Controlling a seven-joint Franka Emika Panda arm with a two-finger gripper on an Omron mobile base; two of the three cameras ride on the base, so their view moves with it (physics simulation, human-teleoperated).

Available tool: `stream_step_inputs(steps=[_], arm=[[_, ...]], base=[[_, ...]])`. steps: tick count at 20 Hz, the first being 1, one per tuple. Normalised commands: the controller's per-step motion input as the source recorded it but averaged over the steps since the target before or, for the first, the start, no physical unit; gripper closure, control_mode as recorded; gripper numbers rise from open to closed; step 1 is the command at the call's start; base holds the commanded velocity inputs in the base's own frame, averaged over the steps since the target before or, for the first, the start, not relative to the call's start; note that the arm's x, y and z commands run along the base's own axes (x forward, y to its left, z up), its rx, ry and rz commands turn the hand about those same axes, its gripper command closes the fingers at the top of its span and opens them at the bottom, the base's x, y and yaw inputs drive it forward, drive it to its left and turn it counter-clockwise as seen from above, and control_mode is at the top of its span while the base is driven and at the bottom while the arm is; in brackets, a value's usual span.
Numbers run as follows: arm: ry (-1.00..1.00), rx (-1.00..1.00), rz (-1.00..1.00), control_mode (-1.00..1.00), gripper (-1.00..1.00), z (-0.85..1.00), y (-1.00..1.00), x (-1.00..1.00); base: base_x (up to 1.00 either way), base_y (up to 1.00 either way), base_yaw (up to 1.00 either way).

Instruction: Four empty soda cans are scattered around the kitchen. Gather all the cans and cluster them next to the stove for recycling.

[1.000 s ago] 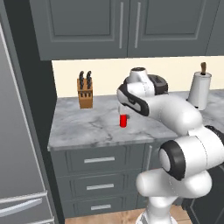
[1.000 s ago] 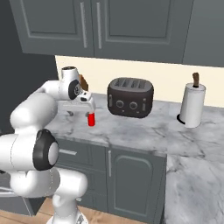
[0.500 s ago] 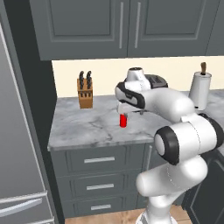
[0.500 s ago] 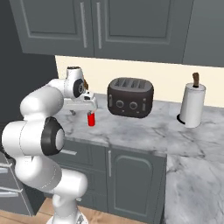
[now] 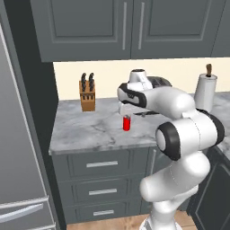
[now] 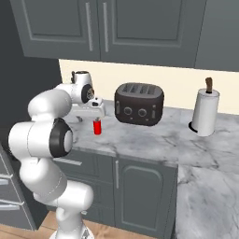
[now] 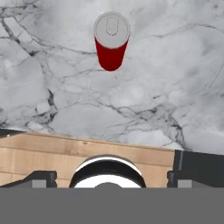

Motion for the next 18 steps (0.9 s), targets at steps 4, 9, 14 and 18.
stream_step_inputs(steps=[4, 9, 14, 18], arm=[[-0.02, 0.0, -0.01, -1.0, -1.0, -0.06, 0.0, 0.12], [-0.02, 0.01, -0.04, -1.0, -1.0, -0.05, 0.0, 0.13], [-0.02, 0.04, -0.07, -1.0, -1.0, -0.07, 0.0, 0.12], [0.0, 0.02, -0.1, -1.0, -1.0, -0.11, 0.0, 0.13]], base=[[0.0, 0.0, 0.0], [0.0, 0.0, 0.0], [0.0, 0.0, 0.0], [0.0, 0.0, 0.0]])
